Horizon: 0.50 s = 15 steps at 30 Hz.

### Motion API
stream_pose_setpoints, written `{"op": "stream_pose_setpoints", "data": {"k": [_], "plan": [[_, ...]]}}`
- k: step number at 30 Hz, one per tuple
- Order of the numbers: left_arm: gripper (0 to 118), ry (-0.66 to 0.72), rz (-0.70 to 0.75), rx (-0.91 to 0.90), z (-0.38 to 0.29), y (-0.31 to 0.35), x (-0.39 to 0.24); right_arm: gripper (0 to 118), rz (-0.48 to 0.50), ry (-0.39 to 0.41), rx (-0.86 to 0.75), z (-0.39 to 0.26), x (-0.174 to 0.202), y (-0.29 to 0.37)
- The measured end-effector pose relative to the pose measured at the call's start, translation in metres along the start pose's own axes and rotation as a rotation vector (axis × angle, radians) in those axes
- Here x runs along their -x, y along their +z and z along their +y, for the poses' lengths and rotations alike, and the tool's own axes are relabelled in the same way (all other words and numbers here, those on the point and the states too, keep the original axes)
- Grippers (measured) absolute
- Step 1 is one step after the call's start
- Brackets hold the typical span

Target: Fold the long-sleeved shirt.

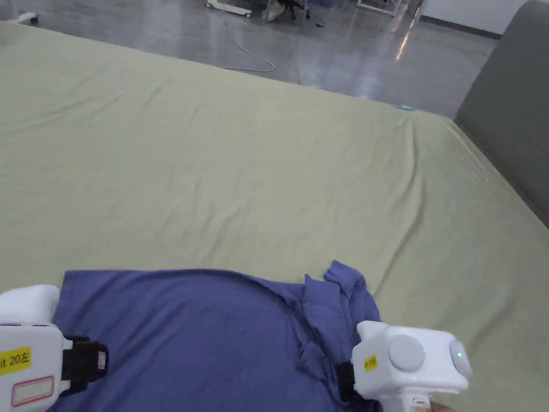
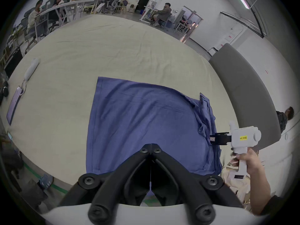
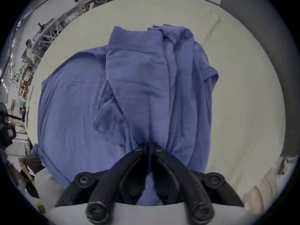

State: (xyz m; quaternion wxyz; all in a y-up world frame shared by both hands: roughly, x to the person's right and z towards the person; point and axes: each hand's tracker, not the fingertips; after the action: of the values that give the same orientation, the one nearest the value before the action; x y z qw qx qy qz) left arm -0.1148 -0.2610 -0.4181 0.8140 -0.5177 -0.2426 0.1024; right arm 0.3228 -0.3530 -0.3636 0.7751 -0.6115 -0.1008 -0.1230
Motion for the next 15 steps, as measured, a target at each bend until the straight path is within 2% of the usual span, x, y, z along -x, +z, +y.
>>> {"op": "stream_pose_setpoints", "data": {"k": [1, 2, 3, 6, 9, 10, 11, 12, 13, 15], "plan": [[0, 0.005, 0.001, -0.002, 0.0, 0.003, 0.001, 70, 0.012, -0.012, -0.023, 0.0, -0.002, 0.017], [0, 0.006, 0.005, -0.006, -0.001, 0.006, 0.002, 100, 0.008, -0.039, -0.096, -0.002, -0.004, 0.036], [0, 0.005, 0.008, -0.012, -0.002, 0.01, 0.003, 115, 0.004, -0.06, -0.15, -0.005, -0.005, 0.052], [0, -0.003, 0.022, -0.023, -0.005, 0.019, 0.004, 115, 0.067, -0.122, -0.335, -0.028, -0.006, 0.106], [0, -0.006, 0.037, -0.019, -0.01, 0.021, 0.008, 115, 0.169, -0.199, -0.408, -0.057, -0.013, 0.126], [0, -0.008, 0.043, -0.018, -0.011, 0.019, 0.01, 114, 0.185, -0.222, -0.433, -0.068, -0.015, 0.127], [0, -0.007, 0.048, -0.015, -0.011, 0.017, 0.013, 101, 0.173, -0.204, -0.437, -0.077, -0.015, 0.127], [0, -0.001, 0.052, -0.012, -0.011, 0.015, 0.016, 70, 0.164, -0.195, -0.428, -0.082, -0.012, 0.127], [0, 0.01, 0.05, -0.005, -0.009, 0.014, 0.021, 0, 0.12, -0.153, -0.404, -0.085, -0.01, 0.119], [0, 0.094, 0.08, -0.03, -0.001, 0.012, 0.03, 0, 0.111, -0.154, -0.398, -0.094, -0.008, 0.111]]}}
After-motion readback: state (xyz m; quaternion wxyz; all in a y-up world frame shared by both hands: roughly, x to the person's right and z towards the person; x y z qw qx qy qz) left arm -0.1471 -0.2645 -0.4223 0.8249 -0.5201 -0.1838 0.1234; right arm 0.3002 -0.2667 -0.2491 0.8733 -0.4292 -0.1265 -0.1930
